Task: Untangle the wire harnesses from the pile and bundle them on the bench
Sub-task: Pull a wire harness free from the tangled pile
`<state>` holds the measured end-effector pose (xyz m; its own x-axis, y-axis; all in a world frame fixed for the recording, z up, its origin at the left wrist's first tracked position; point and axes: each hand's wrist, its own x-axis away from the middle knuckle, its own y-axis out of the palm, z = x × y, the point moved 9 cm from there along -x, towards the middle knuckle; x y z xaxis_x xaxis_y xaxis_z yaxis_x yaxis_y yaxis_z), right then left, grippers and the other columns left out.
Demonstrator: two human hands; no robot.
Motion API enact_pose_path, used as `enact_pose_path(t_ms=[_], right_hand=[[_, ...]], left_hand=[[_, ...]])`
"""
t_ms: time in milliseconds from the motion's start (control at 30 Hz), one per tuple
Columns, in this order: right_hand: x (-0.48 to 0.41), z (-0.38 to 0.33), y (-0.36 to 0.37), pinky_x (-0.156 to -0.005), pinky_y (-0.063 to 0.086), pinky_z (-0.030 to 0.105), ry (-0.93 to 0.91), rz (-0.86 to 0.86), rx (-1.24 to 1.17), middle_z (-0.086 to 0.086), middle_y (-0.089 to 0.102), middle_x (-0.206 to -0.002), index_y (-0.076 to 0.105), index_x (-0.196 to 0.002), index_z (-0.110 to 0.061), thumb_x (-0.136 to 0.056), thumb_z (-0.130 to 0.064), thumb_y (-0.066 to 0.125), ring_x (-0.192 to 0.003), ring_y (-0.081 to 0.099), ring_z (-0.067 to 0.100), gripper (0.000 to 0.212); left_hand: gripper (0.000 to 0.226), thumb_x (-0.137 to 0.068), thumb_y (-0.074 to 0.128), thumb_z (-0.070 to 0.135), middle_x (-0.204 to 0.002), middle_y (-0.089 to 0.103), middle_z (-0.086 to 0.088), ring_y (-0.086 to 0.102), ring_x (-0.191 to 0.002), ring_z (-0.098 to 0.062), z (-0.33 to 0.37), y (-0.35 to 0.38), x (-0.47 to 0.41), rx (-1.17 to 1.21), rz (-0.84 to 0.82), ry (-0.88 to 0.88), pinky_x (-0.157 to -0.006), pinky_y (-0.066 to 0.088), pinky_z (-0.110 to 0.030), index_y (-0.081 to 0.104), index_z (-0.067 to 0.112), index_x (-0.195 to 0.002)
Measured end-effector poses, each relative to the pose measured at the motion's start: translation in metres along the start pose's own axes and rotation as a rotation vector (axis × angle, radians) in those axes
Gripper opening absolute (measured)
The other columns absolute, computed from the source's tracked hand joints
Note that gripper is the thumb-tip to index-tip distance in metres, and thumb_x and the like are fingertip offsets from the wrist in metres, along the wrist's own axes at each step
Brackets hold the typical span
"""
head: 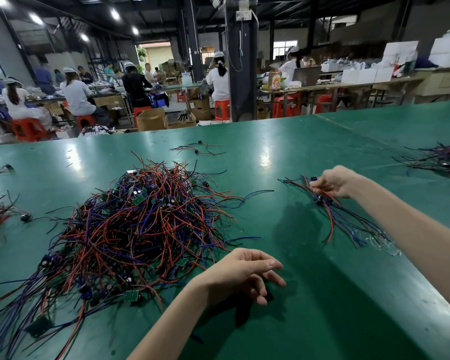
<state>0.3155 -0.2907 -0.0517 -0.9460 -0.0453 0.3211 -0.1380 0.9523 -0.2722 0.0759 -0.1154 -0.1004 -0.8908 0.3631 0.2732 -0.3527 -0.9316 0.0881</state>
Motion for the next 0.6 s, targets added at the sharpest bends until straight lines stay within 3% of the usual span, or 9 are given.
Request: enact_pose_path(t_ms=[133, 300, 367, 467, 600], right_hand=[[0.002, 0.013, -0.004, -0.033, 0.049, 0.024, 0.001, 0.065, 0.127, 0.015, 0.057, -0.041, 0.052, -0.068, 0.007, -0.077, 0.017, 0.063, -0.030, 0.054, 0.018, 0.018], [0.011, 0.011, -0.012, -0.032, 0.045, 0.022, -0.090, 0.206, 0.349, 0.014, 0.057, -0.041, 0.060, -0.069, 0.009, -0.071, 0.012, 0.070, -0.032, 0.058, 0.022, 0.011], [0.015, 0.009, -0.013, -0.042, 0.052, 0.026, -0.122, 0.243, 0.502, 0.011, 0.063, -0.046, 0.065, -0.070, 0.005, -0.070, 0.003, 0.073, -0.041, 0.064, 0.022, 0.008], [0.022, 0.003, -0.013, -0.070, 0.058, 0.034, -0.153, 0.313, 0.738, 0.010, 0.070, -0.065, 0.066, -0.070, -0.004, -0.067, -0.012, 0.075, -0.061, 0.069, 0.023, 0.013], [0.028, 0.002, -0.010, -0.068, 0.054, 0.028, -0.134, 0.323, 0.846, 0.010, 0.068, -0.073, 0.060, -0.069, -0.008, -0.066, -0.014, 0.075, -0.071, 0.068, 0.023, 0.017]], left_hand=[[0.018, -0.098, 0.052, 0.018, -0.086, 0.071, -0.006, 0.054, -0.046, -0.008, -0.001, 0.000, 0.000, -0.013, 0.005, 0.003, -0.046, 0.051, -0.020, 0.057, 0.004, -0.107], [0.018, -0.098, 0.052, 0.018, -0.085, 0.072, -0.006, 0.054, -0.047, -0.008, -0.001, -0.001, -0.001, -0.023, 0.014, 0.002, -0.047, 0.052, -0.021, 0.059, 0.005, -0.106], [0.018, -0.097, 0.052, 0.019, -0.086, 0.072, -0.006, 0.054, -0.047, -0.008, -0.001, -0.001, -0.001, -0.021, 0.015, -0.002, -0.048, 0.052, -0.021, 0.060, 0.005, -0.106], [0.018, -0.097, 0.053, 0.019, -0.087, 0.072, -0.007, 0.056, -0.048, -0.008, -0.001, -0.002, 0.000, -0.004, 0.015, -0.004, -0.049, 0.052, -0.021, 0.060, 0.005, -0.107], [0.014, -0.096, 0.054, 0.015, -0.088, 0.072, -0.006, 0.061, -0.052, -0.010, 0.000, -0.005, -0.001, 0.063, 0.056, -0.001, -0.049, 0.054, -0.022, 0.059, 0.006, -0.105]])
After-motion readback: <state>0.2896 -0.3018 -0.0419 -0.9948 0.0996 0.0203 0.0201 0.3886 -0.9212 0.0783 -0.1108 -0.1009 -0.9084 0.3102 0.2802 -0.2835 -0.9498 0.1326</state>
